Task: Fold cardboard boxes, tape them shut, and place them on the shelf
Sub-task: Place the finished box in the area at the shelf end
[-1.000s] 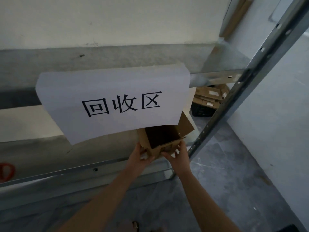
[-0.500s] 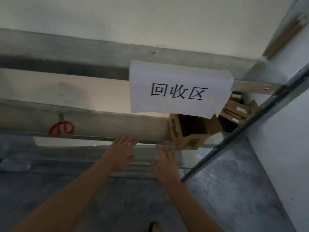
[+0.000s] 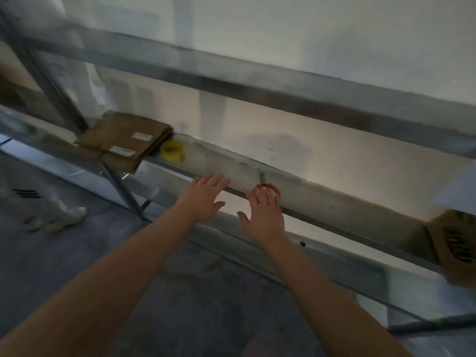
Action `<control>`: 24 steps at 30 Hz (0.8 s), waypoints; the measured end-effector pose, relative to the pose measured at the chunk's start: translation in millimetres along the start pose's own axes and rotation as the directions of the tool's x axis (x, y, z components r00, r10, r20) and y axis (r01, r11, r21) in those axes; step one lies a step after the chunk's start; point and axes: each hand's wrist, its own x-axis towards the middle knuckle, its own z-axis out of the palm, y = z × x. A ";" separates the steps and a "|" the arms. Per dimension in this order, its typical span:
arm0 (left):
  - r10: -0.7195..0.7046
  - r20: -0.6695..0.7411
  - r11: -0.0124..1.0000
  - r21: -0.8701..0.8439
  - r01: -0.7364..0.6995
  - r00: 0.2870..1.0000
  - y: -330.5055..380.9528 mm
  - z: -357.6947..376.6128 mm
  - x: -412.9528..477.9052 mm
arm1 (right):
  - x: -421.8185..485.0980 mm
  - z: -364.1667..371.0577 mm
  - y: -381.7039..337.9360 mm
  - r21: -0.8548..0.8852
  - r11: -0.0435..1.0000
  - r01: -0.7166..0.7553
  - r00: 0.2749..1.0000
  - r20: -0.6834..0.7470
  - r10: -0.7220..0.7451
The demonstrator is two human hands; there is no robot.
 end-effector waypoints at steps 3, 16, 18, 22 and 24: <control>-0.077 -0.004 0.996 -0.052 0.077 0.997 -75.7 0.4 -20.5 | 41.5 7.8 -66.6 0.025 0.998 0.056 0.998 0.014 -0.056; -0.339 0.026 0.937 -0.082 0.340 0.940 -378.2 36.7 -16.8 | 272.3 79.6 -286.0 0.079 0.972 0.221 0.972 0.070 -0.226; -0.347 0.028 0.933 -0.092 0.348 0.937 -418.8 44.5 -6.0 | 305.3 88.2 -306.7 0.114 0.971 0.209 0.974 0.069 -0.217; -0.350 0.069 0.926 -0.125 0.356 0.934 -492.2 63.5 15.5 | 355.1 115.7 -333.7 0.180 0.977 0.116 0.985 0.106 -0.137; -0.356 0.108 0.916 -0.156 0.369 0.928 -525.4 73.0 30.8 | 375.1 133.1 -340.9 0.202 0.979 0.036 0.988 0.137 -0.064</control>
